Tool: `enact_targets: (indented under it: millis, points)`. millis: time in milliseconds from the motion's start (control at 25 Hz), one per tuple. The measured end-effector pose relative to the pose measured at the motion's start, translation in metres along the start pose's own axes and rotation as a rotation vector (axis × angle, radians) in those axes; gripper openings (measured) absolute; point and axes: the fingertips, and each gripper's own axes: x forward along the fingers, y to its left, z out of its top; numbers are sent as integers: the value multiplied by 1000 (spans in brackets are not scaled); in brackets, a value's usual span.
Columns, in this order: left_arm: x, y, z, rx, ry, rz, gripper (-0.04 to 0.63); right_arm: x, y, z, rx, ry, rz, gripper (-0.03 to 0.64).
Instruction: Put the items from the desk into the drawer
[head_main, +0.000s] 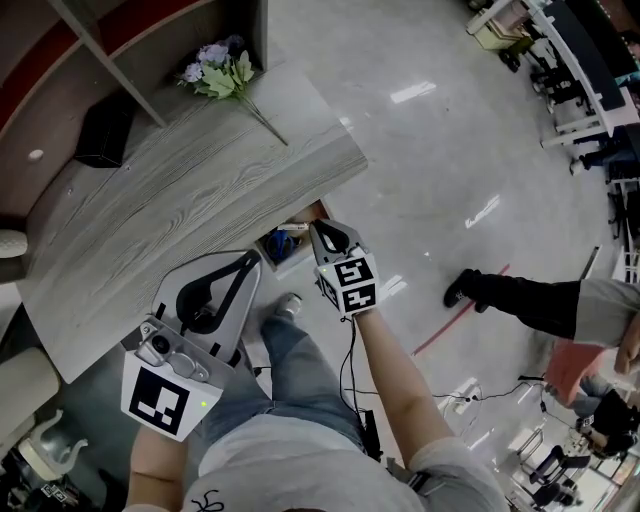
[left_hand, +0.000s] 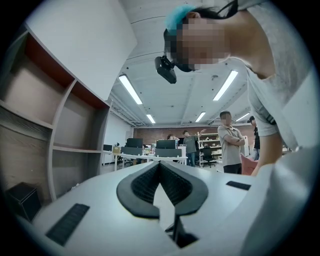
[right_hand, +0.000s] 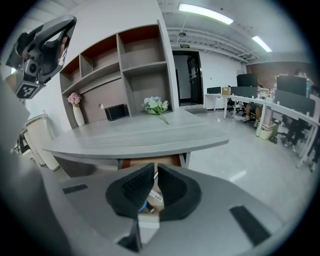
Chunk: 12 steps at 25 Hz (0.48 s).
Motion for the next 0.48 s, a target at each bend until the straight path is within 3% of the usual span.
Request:
enact_targets:
  millis: [280,480]
  points:
    - [-1,3,1,-2,-6,-9,9,-5,2,11,11,-31,-10,14]
    - [-4,0,5,0,-18,-36,9,-21,17,34,27,-94,29,9]
